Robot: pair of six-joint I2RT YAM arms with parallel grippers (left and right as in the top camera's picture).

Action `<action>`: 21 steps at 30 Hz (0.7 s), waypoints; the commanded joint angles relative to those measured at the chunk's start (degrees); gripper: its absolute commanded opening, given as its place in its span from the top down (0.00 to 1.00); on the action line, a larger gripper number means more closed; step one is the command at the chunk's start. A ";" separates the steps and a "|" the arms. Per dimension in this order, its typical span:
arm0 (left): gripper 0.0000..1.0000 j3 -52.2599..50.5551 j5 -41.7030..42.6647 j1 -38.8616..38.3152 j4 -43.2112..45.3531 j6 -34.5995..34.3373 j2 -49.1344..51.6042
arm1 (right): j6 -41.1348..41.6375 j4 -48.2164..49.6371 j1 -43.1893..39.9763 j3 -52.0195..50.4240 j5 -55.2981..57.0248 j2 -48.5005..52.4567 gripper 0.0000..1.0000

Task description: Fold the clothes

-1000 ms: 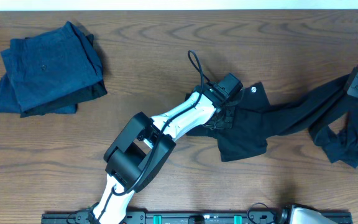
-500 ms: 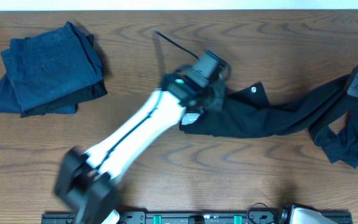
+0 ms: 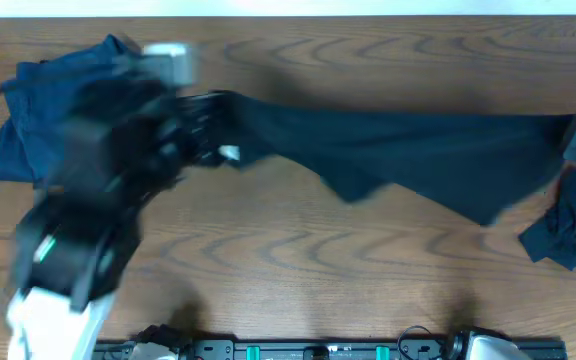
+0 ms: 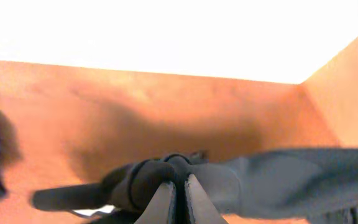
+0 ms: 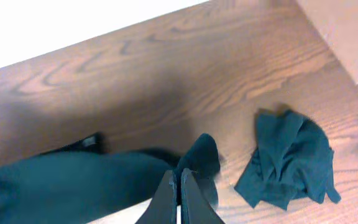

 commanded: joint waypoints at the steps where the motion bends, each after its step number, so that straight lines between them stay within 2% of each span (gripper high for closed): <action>1: 0.94 -0.11 -0.52 2.60 -0.09 1.25 -6.99 | 0.42 1.81 -0.66 0.35 2.19 -4.94 0.99; 6: 0.94 -0.11 -0.52 3.02 -0.94 1.25 -14.32 | 0.72 5.92 -0.66 0.35 2.58 -10.86 0.99; 11: 0.94 -0.11 -0.52 3.02 -1.20 1.25 -17.59 | 0.83 6.12 -0.66 0.35 4.44 -13.64 0.99; 16: 0.94 -0.11 -1.68 3.04 -1.18 1.44 -16.09 | 0.83 6.08 -0.63 0.35 5.22 -11.78 0.99; 21: 0.94 -0.11 -4.50 3.02 -0.68 1.44 -10.12 | 0.83 6.08 -0.63 0.35 4.13 -6.10 0.99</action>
